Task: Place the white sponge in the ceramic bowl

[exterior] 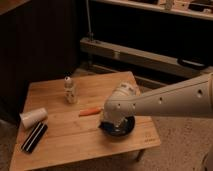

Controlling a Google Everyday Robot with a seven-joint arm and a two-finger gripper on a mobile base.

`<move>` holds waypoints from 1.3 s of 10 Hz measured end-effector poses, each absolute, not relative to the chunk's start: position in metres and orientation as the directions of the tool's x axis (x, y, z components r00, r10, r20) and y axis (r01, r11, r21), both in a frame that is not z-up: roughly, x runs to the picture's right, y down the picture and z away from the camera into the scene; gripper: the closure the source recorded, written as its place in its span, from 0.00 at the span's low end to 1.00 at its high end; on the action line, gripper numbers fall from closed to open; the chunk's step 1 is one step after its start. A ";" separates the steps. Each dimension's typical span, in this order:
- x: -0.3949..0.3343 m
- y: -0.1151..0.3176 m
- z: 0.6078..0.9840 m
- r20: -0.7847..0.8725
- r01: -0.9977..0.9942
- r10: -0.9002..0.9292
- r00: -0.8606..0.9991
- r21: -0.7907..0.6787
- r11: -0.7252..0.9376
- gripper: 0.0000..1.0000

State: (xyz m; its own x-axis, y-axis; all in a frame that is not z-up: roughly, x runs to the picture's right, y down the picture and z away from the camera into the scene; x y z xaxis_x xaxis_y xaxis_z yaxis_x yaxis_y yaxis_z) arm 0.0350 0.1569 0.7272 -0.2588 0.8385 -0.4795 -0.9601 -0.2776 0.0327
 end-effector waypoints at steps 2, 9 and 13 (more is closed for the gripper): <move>0.048 0.148 0.745 -0.486 -0.951 0.824 -0.291 0.051 -0.305 0.91; 0.067 0.120 0.800 -0.512 -0.949 0.811 -0.283 0.030 -0.313 0.40; 0.073 0.122 0.804 -0.517 -0.938 0.810 -0.277 -0.038 -0.345 0.20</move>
State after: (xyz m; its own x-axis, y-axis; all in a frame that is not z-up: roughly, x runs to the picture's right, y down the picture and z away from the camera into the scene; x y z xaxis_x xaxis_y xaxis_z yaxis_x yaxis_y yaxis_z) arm 0.0729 0.1220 0.8036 -0.2770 0.8100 -0.5169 -0.9378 -0.3451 -0.0383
